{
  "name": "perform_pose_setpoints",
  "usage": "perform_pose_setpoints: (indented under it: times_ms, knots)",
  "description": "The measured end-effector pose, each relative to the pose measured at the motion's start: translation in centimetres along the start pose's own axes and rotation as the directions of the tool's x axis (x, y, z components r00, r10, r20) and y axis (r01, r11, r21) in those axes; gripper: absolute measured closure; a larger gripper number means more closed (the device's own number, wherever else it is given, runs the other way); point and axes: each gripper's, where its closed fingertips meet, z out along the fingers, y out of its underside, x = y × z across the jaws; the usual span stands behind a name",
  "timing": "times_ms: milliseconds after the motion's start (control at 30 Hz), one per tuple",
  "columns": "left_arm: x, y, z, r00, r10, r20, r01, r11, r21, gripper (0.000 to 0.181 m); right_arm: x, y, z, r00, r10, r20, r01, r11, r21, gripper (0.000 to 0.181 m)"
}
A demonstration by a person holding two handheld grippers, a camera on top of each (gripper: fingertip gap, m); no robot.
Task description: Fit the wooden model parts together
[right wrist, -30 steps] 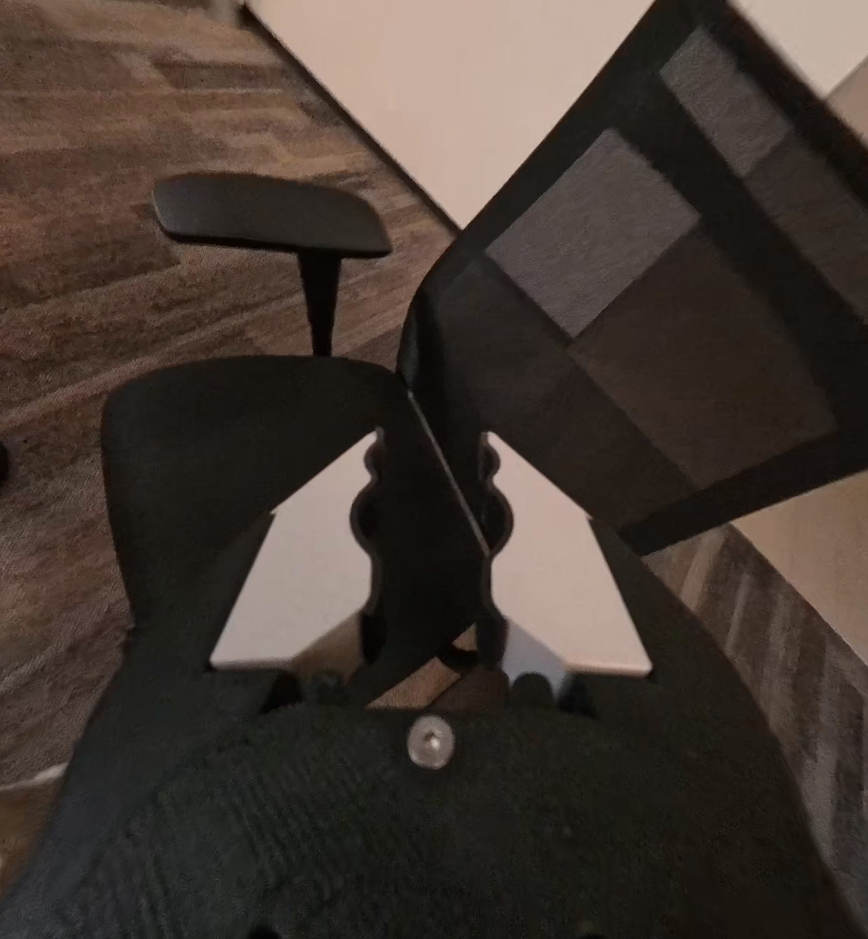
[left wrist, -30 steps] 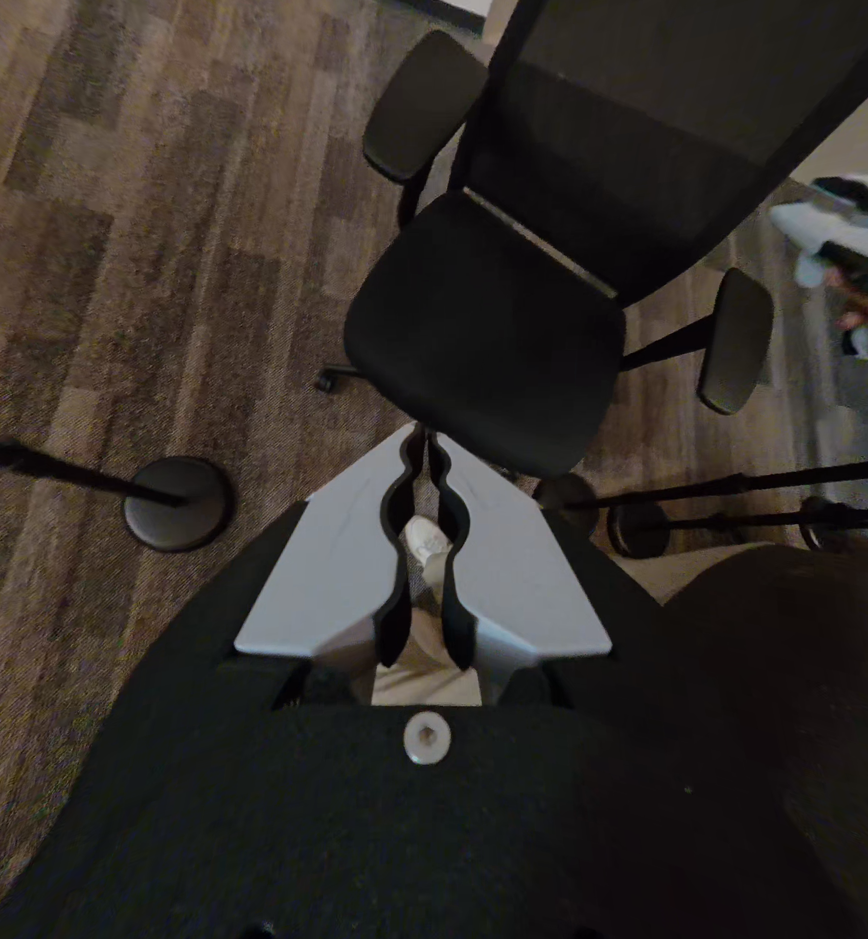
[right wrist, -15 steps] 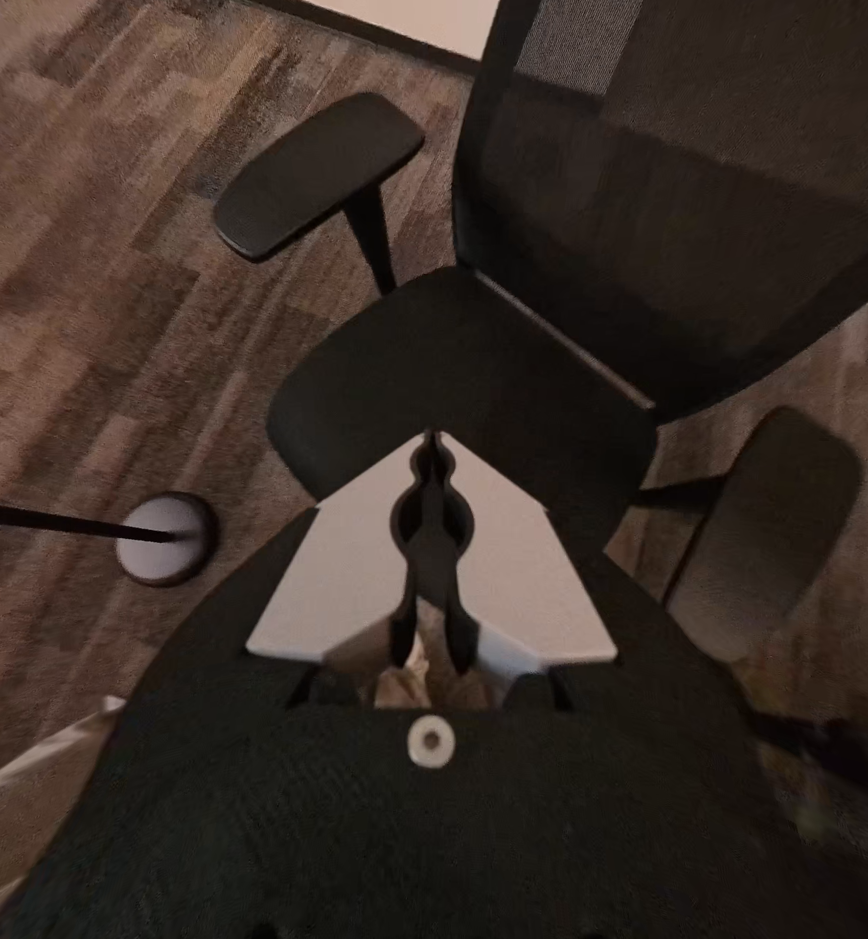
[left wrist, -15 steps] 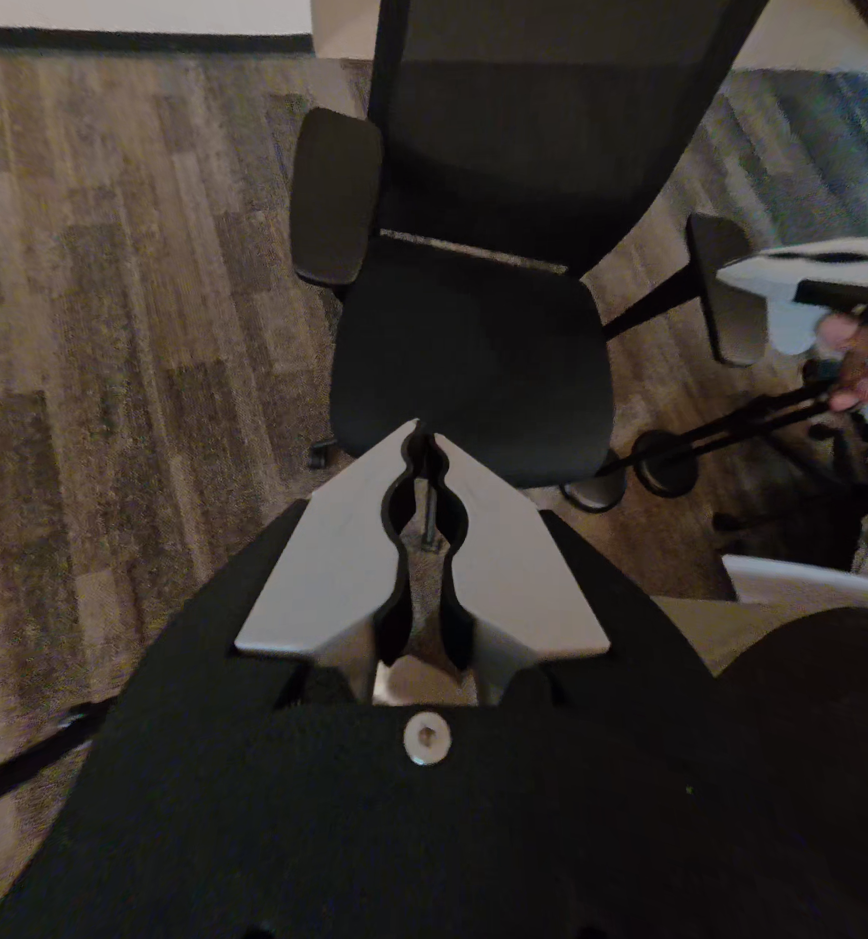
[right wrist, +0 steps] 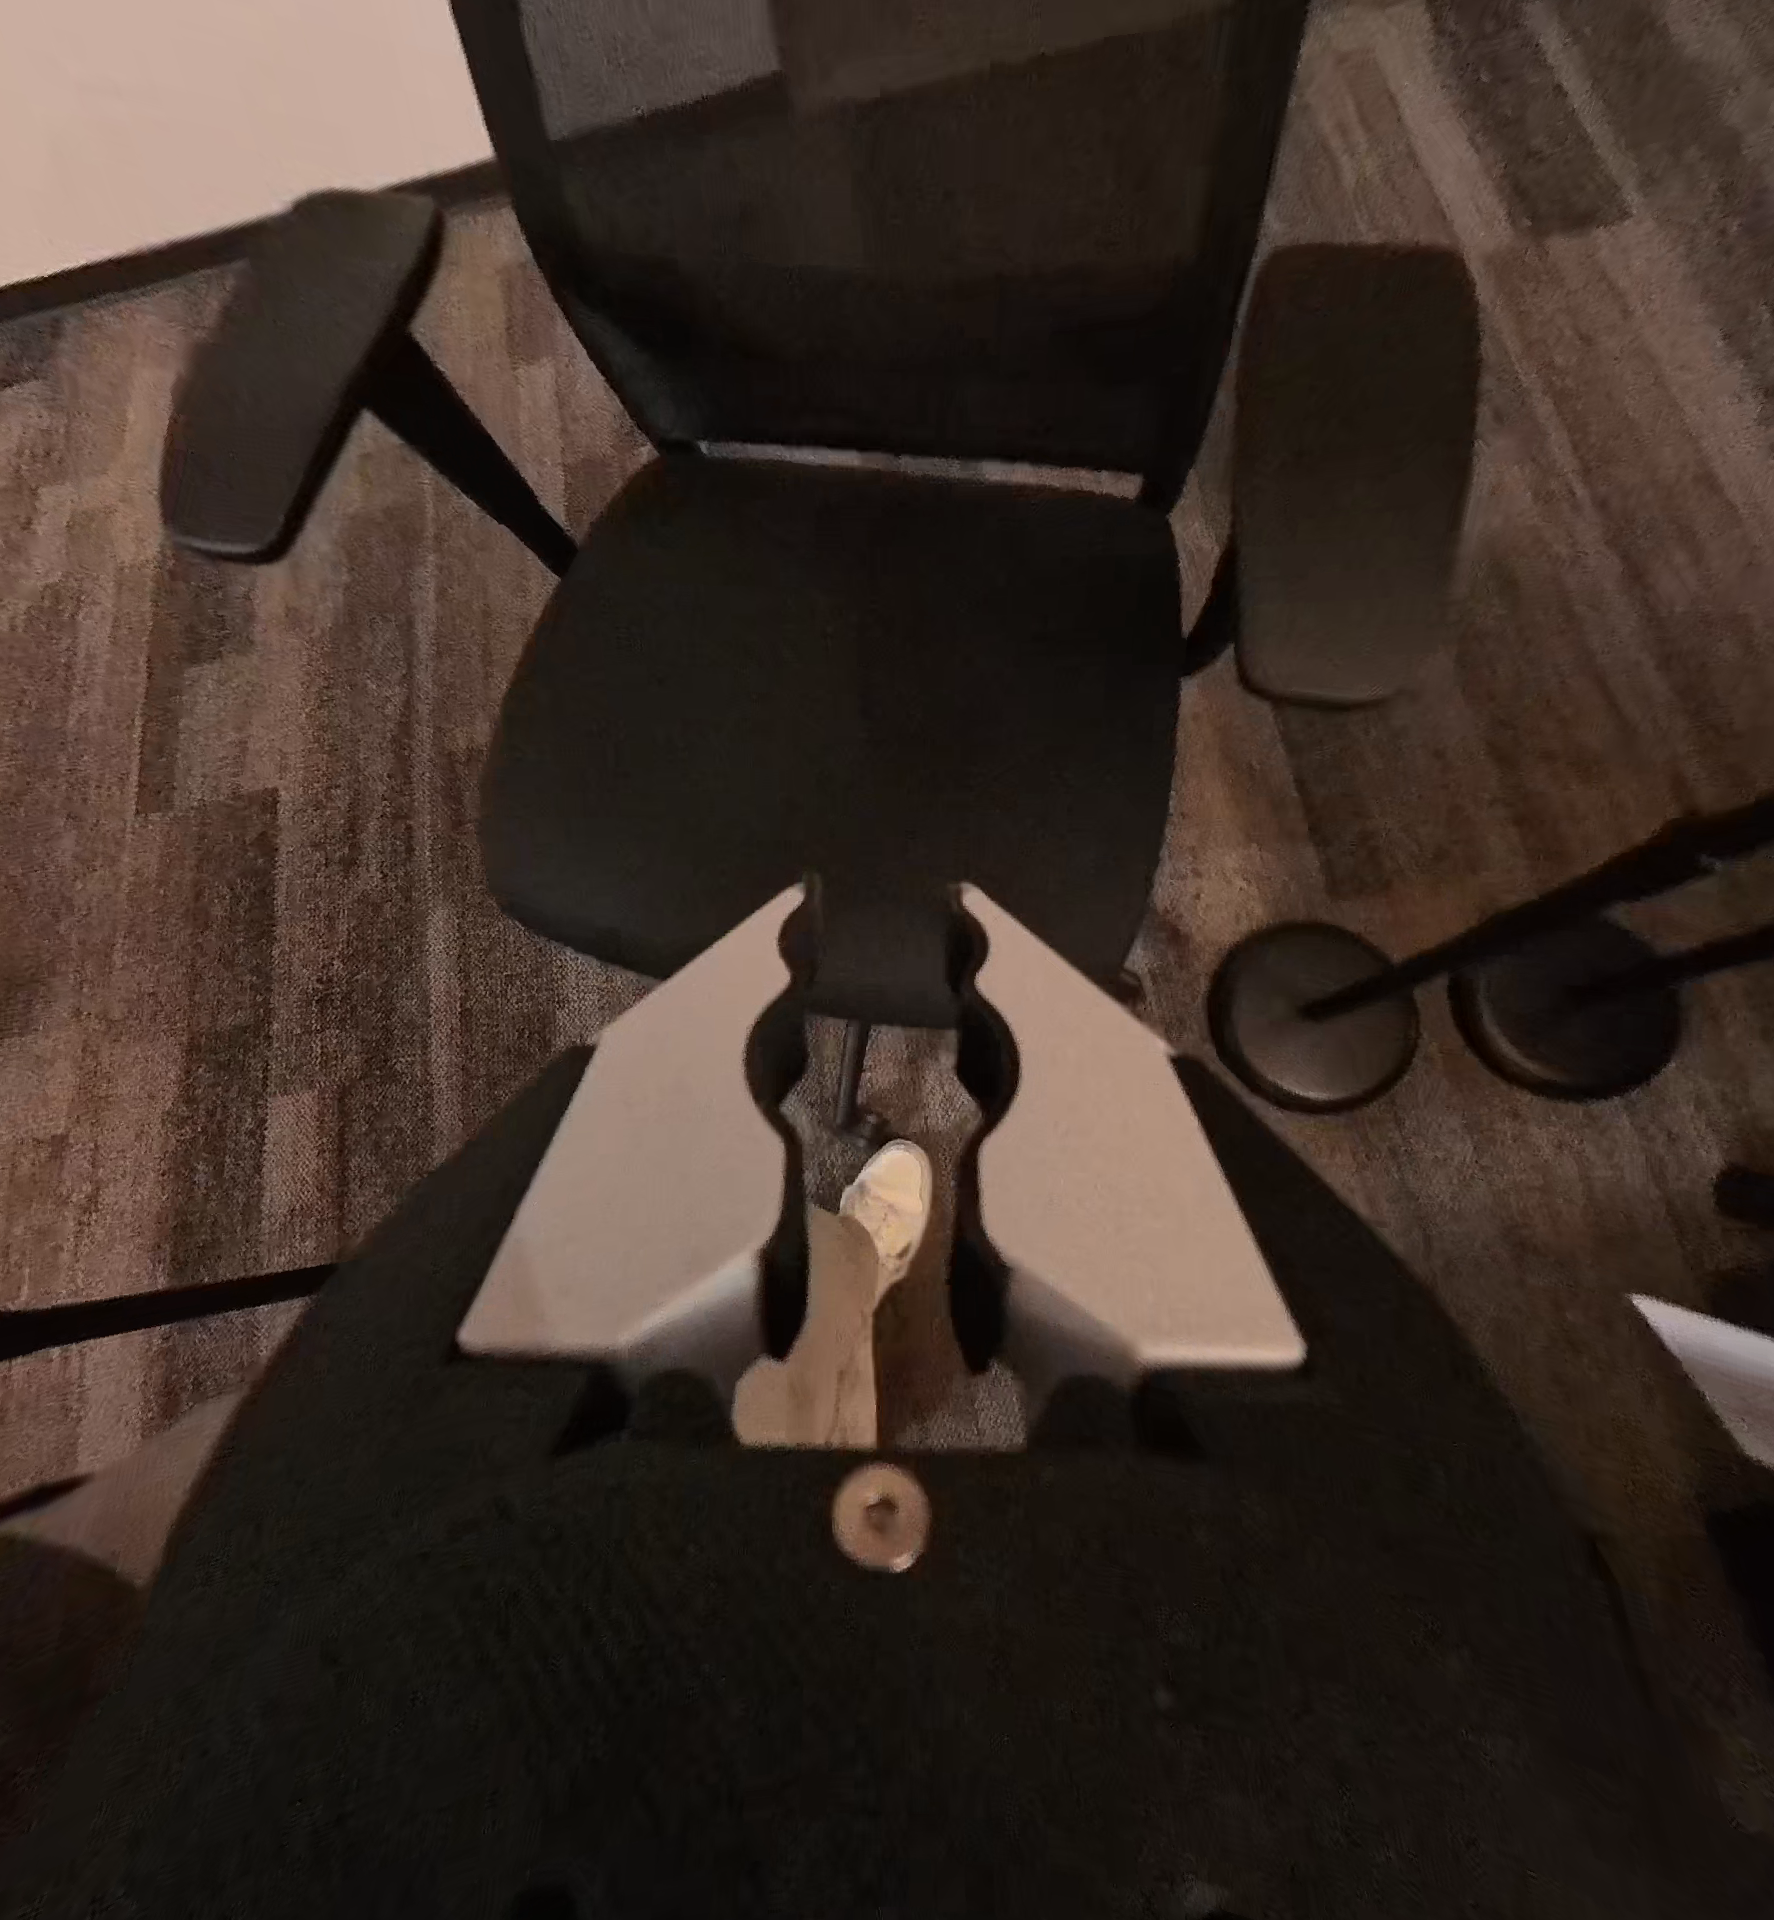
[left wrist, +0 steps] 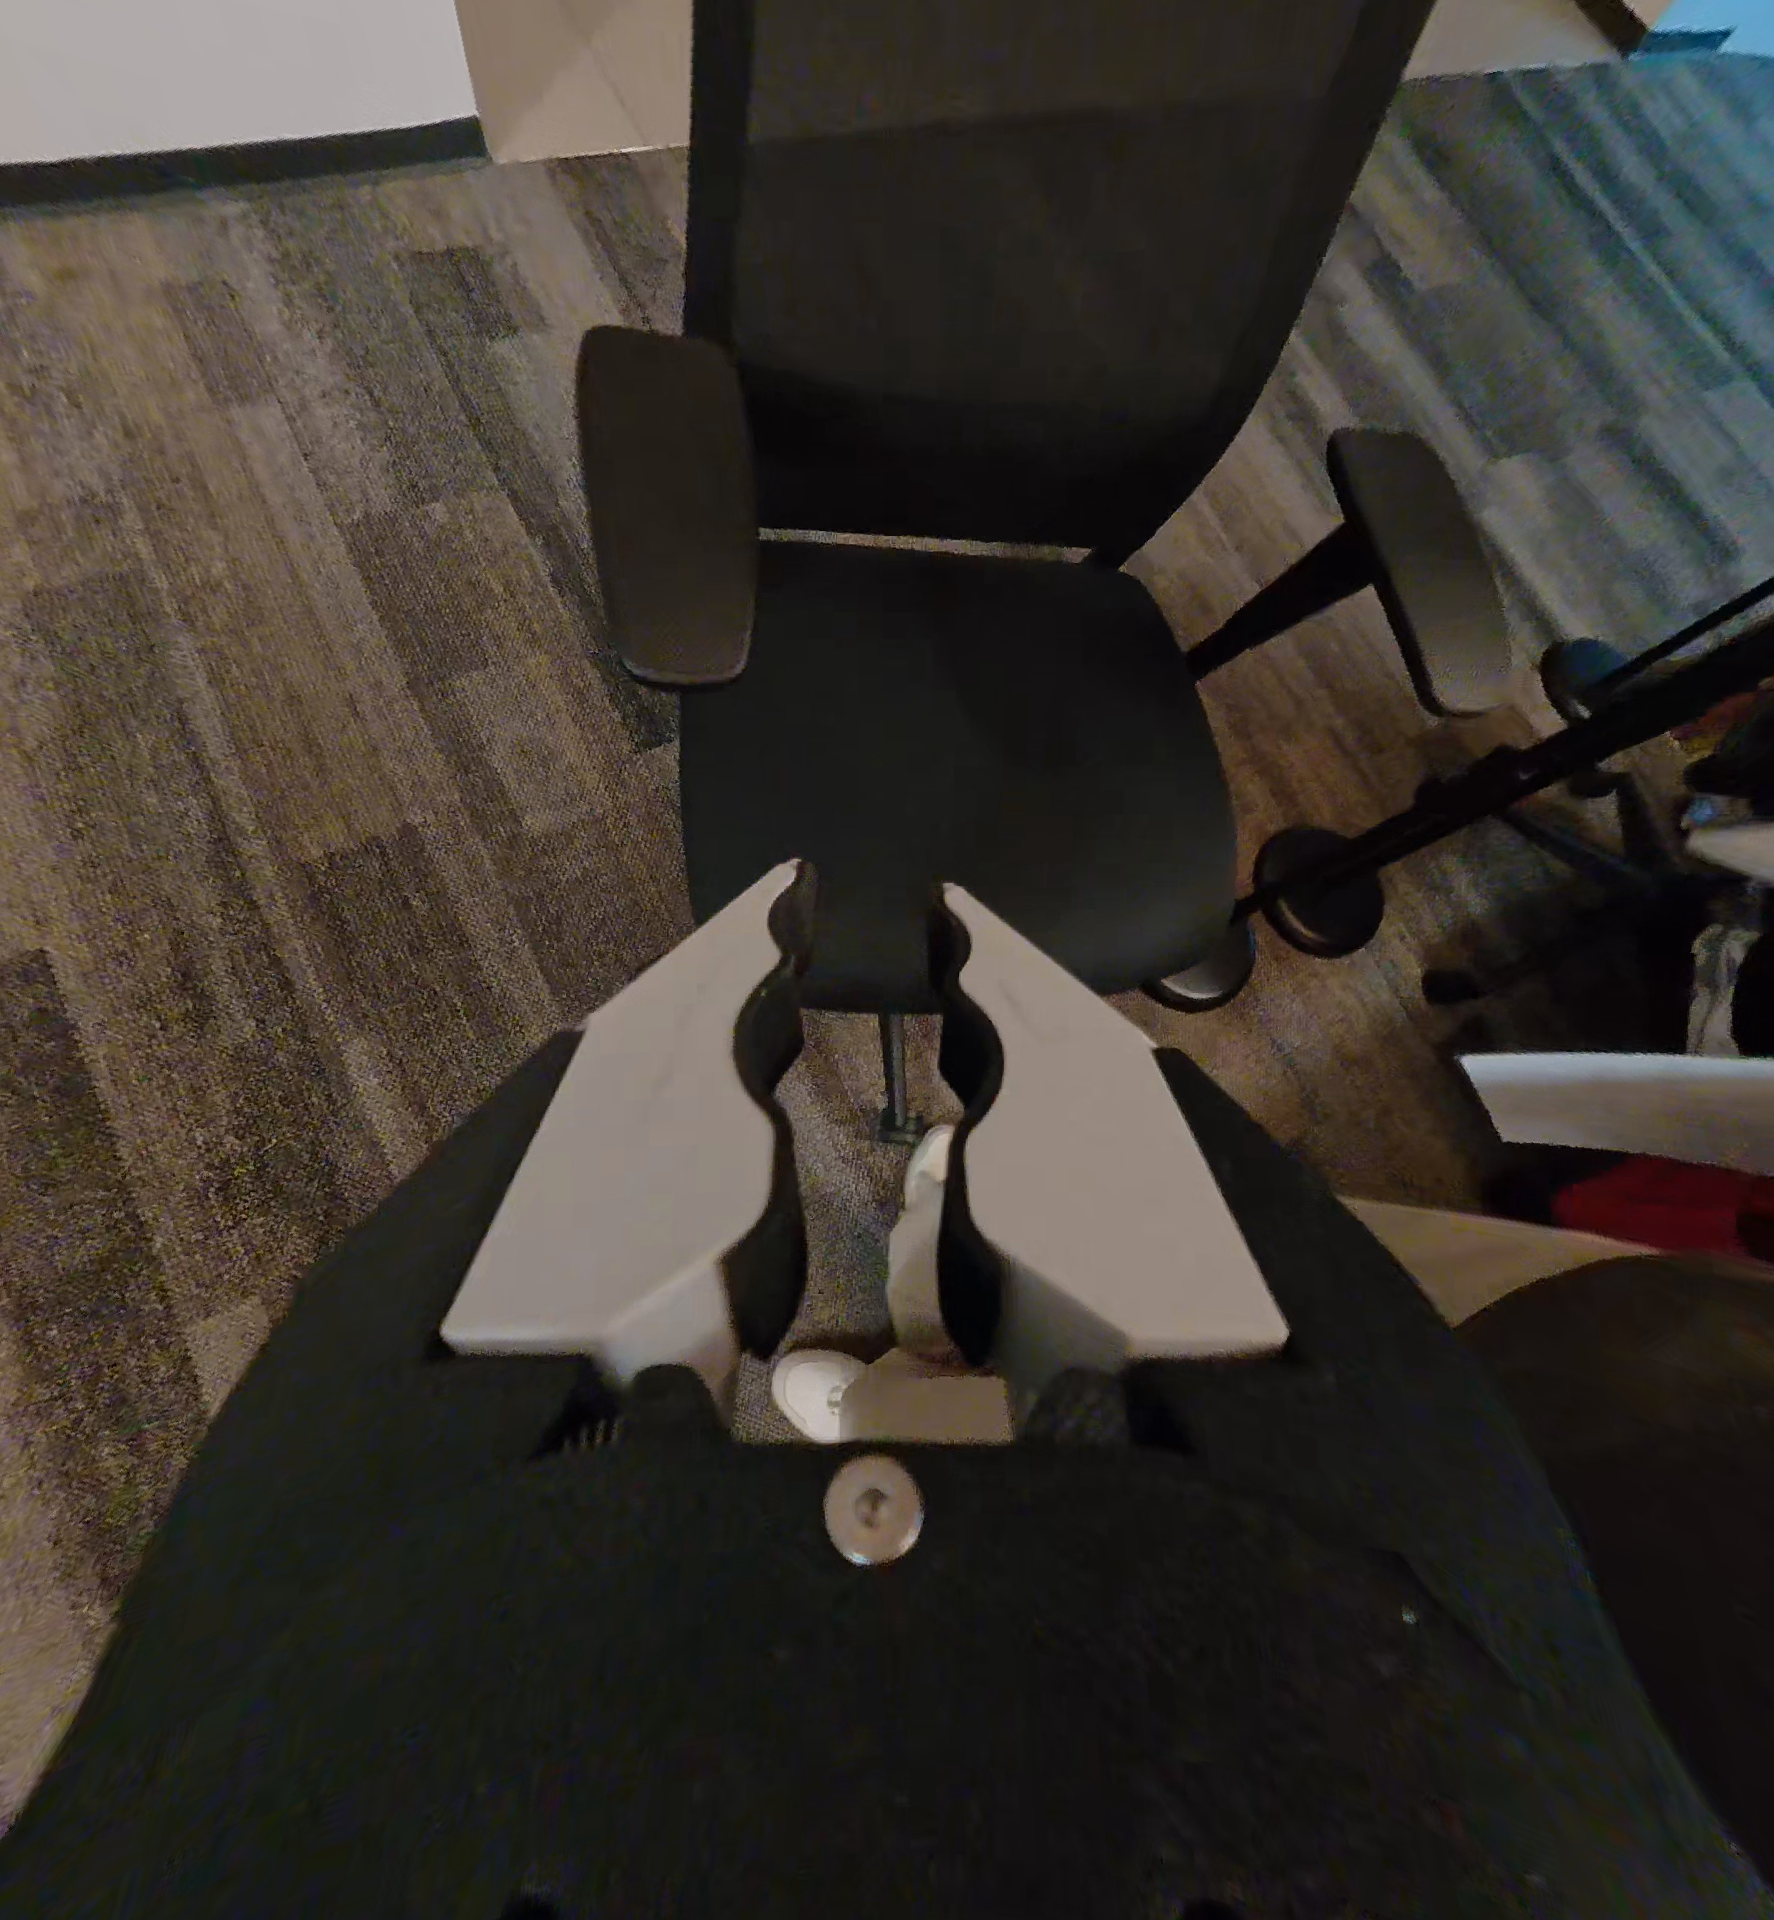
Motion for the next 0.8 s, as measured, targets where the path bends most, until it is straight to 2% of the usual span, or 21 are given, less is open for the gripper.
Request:
perform_pose_setpoints:
  times_ms: [100, 167, 300, 400, 500, 633, 667, 733, 800]
  knots:
    - [-0.7, -1.7, 1.3, 1.000, -0.025, 0.010, 0.025, 1.000, -0.006, 0.163, 0.7, 2.4, 0.3, 0.994, 0.102, 0.029, -0.101, 0.995, -0.026, 0.152]
    - [-1.1, -3.4, 1.8, 0.999, -0.009, 0.044, 0.009, 1.000, -0.003, 0.163, 1.0, 2.4, 1.0, 0.981, 0.183, 0.064, -0.183, 0.983, -0.009, 0.149]
    - [-2.3, -7.2, 2.8, 0.994, 0.012, 0.109, -0.014, 1.000, 0.021, 0.162, 3.1, 1.6, 3.5, 0.978, 0.208, 0.028, -0.208, 0.978, -0.005, 0.150]
    - [-2.9, -9.0, 3.9, 0.990, -0.023, 0.137, 0.023, 1.000, -0.002, 0.161, 6.9, -0.6, 4.3, 0.969, 0.248, -0.012, -0.248, 0.968, 0.030, 0.156]
    - [-2.5, -10.4, 5.7, 0.989, -0.013, 0.147, 0.013, 1.000, -0.003, 0.162, 9.7, -2.5, 5.4, 0.962, 0.263, 0.076, -0.266, 0.963, 0.038, 0.156]
    - [-0.4, -12.7, 10.0, 0.996, 0.053, 0.077, -0.051, 0.998, -0.025, 0.162, 6.9, -2.1, 6.8, 0.979, -0.019, 0.201, 0.033, 0.997, -0.067, 0.155]
    - [0.7, -13.5, 11.3, 0.997, 0.069, 0.028, -0.068, 0.997, -0.032, 0.162, 5.7, -2.2, 6.9, 0.971, -0.036, 0.235, 0.052, 0.997, -0.061, 0.156]
    - [2.8, -14.8, 14.4, 0.988, 0.126, -0.090, -0.131, 0.990, -0.047, 0.162, 3.3, -3.1, 7.7, 0.957, 0.019, 0.290, -0.006, 0.999, -0.045, 0.157]
    - [4.3, -15.4, 18.1, 0.951, 0.232, -0.204, -0.246, 0.968, -0.049, 0.162, 2.0, -4.2, 9.5, 0.950, 0.060, 0.307, -0.056, 0.998, -0.022, 0.157]
